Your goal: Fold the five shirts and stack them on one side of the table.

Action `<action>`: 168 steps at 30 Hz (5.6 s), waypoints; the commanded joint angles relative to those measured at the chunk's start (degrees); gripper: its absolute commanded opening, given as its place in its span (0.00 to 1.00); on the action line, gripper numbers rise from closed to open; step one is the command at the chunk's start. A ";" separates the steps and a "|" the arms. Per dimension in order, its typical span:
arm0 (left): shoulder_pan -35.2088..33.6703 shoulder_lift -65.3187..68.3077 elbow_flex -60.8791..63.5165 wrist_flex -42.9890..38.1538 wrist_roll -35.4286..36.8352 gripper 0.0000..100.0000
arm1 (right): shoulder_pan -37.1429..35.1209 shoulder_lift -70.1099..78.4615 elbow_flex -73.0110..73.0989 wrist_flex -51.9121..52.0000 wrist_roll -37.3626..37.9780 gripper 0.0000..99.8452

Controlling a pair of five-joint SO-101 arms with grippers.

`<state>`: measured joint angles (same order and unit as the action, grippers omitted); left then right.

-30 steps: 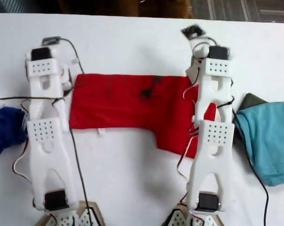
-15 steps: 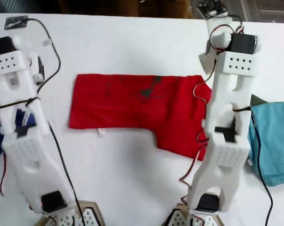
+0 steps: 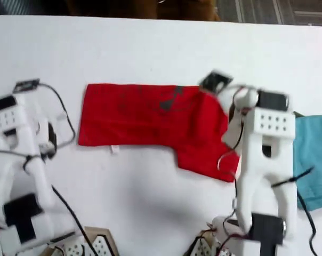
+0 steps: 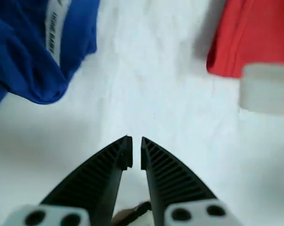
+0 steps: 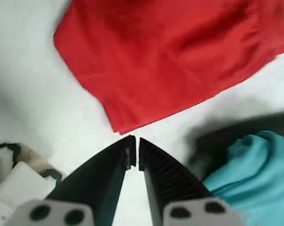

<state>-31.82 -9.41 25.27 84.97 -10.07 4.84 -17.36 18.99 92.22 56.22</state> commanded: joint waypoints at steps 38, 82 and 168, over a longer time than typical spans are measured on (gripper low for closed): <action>-0.35 -11.43 30.73 -30.68 -1.67 0.06 | -25.45 26.86 3.52 -13.58 -8.88 0.11; -0.53 -11.43 30.81 -30.68 -1.49 0.06 | -24.66 28.53 3.96 -9.19 -3.96 0.19; -0.53 -11.43 30.73 -30.68 -1.41 0.06 | -13.49 62.29 -76.75 9.27 -10.02 0.24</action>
<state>-31.82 -19.16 56.04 54.81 -11.65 -10.29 48.75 -55.56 100.04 46.29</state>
